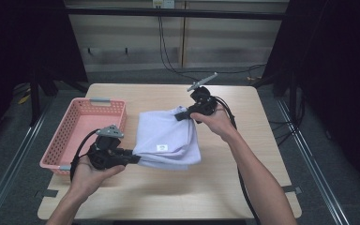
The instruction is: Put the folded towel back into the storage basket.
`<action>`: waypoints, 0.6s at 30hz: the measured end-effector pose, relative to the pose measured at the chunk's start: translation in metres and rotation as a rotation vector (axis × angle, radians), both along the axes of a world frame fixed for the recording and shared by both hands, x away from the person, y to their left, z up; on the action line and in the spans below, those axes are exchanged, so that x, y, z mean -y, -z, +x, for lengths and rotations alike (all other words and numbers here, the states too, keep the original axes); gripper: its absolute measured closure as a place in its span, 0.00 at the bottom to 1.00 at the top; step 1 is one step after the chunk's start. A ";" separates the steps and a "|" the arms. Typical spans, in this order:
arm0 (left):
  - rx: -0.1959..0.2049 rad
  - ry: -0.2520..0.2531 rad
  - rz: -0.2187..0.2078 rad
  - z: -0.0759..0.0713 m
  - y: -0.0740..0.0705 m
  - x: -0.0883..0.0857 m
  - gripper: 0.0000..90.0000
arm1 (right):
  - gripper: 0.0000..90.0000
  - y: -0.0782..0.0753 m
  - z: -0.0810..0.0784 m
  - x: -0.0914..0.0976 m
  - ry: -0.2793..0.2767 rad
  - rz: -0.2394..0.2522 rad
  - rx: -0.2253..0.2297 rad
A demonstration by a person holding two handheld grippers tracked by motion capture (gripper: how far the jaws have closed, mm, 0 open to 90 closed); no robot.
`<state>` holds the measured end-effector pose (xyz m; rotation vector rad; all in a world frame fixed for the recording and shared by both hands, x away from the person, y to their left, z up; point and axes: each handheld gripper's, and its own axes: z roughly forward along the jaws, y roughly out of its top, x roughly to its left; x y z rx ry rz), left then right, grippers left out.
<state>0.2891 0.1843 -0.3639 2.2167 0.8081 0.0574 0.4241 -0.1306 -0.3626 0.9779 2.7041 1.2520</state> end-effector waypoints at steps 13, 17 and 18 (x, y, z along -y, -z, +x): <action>0.029 -0.077 -0.002 -0.001 -0.013 -0.042 0.81 | 0.82 -0.019 0.016 -0.045 -0.031 0.021 0.012; 0.037 -0.106 -0.025 0.000 -0.020 -0.058 0.81 | 0.82 -0.027 0.026 -0.063 -0.050 0.032 0.017; 0.041 -0.112 -0.028 0.000 -0.022 -0.061 0.81 | 0.82 -0.029 0.028 -0.067 -0.054 0.037 0.018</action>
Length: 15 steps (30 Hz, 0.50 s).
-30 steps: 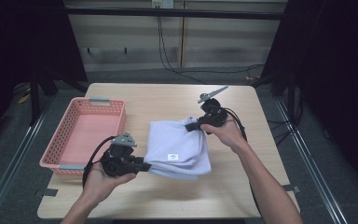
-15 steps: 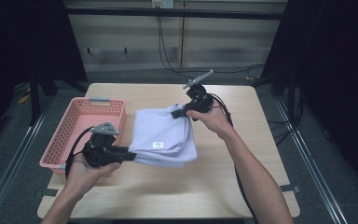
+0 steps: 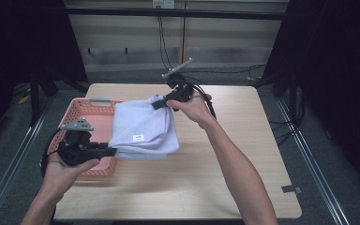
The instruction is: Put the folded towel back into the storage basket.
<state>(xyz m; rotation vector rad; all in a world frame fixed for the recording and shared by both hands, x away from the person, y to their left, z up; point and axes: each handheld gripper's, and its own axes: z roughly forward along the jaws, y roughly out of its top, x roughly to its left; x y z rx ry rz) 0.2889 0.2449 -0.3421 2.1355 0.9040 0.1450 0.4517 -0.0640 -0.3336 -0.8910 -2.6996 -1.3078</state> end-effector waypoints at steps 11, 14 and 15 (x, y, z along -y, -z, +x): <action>-0.021 -0.056 0.023 0.001 -0.005 -0.045 0.81 | 0.82 0.002 0.011 -0.045 -0.042 0.014 -0.020; -0.025 -0.075 0.027 0.003 -0.005 -0.054 0.81 | 0.82 0.006 0.015 -0.058 -0.048 0.025 -0.028; -0.022 -0.087 0.024 0.003 -0.004 -0.057 0.81 | 0.82 0.007 0.016 -0.060 -0.049 0.022 -0.027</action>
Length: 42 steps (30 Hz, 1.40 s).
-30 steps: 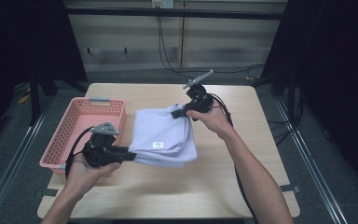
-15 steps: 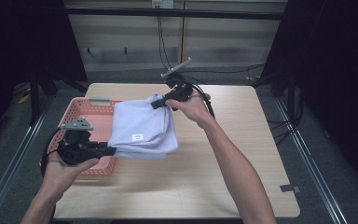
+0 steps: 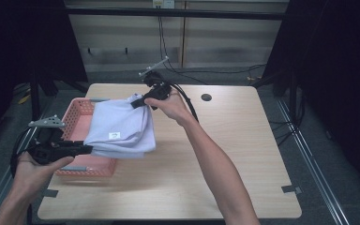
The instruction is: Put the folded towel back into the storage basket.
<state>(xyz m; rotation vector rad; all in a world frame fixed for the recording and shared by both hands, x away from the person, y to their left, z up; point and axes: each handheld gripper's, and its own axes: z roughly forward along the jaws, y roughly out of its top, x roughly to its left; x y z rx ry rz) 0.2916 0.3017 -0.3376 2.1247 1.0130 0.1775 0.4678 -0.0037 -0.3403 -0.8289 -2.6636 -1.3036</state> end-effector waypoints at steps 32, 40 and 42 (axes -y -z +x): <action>-0.054 -0.127 0.010 0.011 0.012 -0.069 0.81 | 0.82 0.012 0.021 -0.085 -0.008 -0.022 -0.010; -0.084 -0.174 -0.007 0.017 0.025 -0.090 0.81 | 0.82 0.022 0.023 -0.104 0.003 -0.028 -0.023; -0.095 -0.178 -0.006 0.018 0.028 -0.093 0.81 | 0.82 0.026 0.024 -0.108 0.007 -0.035 -0.027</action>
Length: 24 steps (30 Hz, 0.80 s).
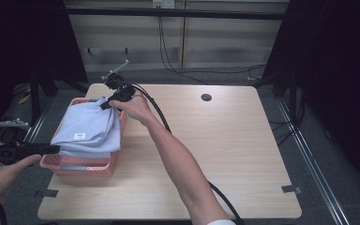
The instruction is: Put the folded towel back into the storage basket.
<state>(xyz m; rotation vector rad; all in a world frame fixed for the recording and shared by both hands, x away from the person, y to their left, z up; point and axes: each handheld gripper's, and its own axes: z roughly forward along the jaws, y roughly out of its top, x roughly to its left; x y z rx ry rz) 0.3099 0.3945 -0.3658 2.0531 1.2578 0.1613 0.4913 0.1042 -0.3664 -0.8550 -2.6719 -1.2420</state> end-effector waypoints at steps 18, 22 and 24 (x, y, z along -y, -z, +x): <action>-0.076 -0.055 0.020 0.009 0.028 -0.015 0.81 | 0.81 0.034 -0.004 -0.020 0.027 -0.025 -0.033; -0.089 -0.063 0.043 0.012 0.033 -0.014 0.81 | 0.81 0.044 -0.003 -0.020 0.033 -0.023 -0.046; -0.091 -0.064 0.048 0.013 0.036 -0.013 0.81 | 0.81 0.048 -0.004 -0.020 0.041 -0.029 -0.047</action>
